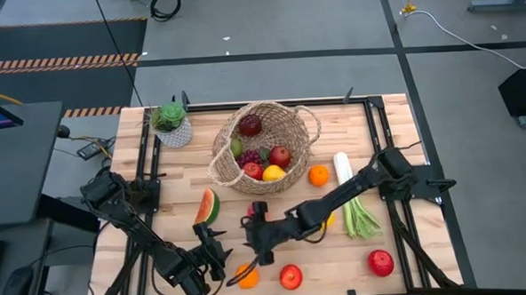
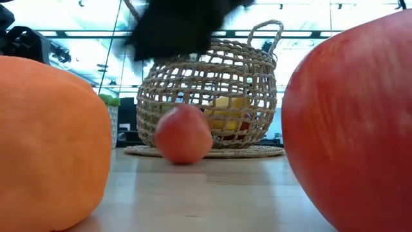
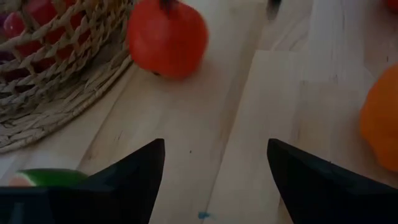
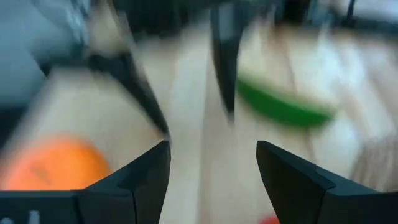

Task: Build produce basket
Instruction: Put the apple into the basket

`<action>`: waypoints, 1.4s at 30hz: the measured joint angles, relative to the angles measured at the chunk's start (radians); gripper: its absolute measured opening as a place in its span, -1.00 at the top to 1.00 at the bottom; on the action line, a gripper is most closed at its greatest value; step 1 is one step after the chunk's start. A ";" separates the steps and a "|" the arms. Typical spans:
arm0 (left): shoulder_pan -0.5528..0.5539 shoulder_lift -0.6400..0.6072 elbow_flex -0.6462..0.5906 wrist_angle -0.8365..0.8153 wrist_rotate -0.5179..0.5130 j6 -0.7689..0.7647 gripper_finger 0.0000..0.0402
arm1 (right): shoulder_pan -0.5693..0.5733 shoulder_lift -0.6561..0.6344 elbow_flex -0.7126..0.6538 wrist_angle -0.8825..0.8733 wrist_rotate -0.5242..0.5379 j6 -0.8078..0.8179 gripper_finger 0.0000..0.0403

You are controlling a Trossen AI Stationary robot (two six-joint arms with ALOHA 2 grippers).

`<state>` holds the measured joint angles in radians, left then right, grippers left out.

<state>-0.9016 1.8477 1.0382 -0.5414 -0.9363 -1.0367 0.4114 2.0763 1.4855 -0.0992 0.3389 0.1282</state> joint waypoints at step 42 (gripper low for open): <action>0.307 -0.012 0.002 0.158 0.390 0.581 -0.10 | 0.069 -0.215 -0.324 -0.463 0.113 0.347 -0.21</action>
<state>-0.5950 1.8357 1.0401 -0.3838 -0.5461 -0.4557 0.4801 1.8618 1.1610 -0.5618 0.4518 0.4755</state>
